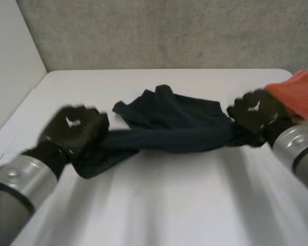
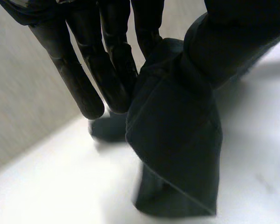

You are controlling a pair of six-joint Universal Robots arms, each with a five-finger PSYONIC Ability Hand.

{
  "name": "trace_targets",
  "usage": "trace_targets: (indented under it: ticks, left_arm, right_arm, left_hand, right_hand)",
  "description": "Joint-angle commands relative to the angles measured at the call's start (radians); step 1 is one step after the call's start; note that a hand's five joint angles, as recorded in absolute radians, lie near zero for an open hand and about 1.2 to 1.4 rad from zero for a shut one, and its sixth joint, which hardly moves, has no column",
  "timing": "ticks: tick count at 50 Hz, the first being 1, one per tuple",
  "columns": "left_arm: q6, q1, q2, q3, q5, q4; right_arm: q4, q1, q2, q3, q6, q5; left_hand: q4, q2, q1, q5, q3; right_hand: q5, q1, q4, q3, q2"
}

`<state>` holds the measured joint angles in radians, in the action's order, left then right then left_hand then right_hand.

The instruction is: Fold the laundry.

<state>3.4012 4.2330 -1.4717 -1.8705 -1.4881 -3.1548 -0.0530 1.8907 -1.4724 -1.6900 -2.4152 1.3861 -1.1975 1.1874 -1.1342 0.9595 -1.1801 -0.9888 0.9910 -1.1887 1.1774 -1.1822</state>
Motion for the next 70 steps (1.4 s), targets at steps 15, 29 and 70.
trace_targets:
  ticks: [15,29,70]
  left_arm:
    - [0.104,-0.015,-0.126,0.204,-0.006,-0.025]
    - [0.305,-0.018,-0.650,0.874,-0.112,-0.287]
    - [0.343,-0.222,-0.479,0.105,-0.173,-0.366]
  right_arm:
    - [-0.149,0.011,0.050,0.260,0.096,0.013]
    - [0.255,0.031,0.409,0.651,0.061,0.059]
    - [-0.387,0.021,0.454,0.454,0.104,-0.052]
  left_hand:
    - [-0.199,0.209,-0.262,0.262,-0.216]
    - [-0.199,0.209,-0.262,0.262,-0.216]
    - [-0.199,0.209,-0.262,0.262,-0.216]
  right_hand:
    - [-0.233,0.405,-0.208,0.219,-0.214]
    - [-0.233,0.405,-0.208,0.219,-0.214]
    - [-0.233,0.405,-0.208,0.219,-0.214]
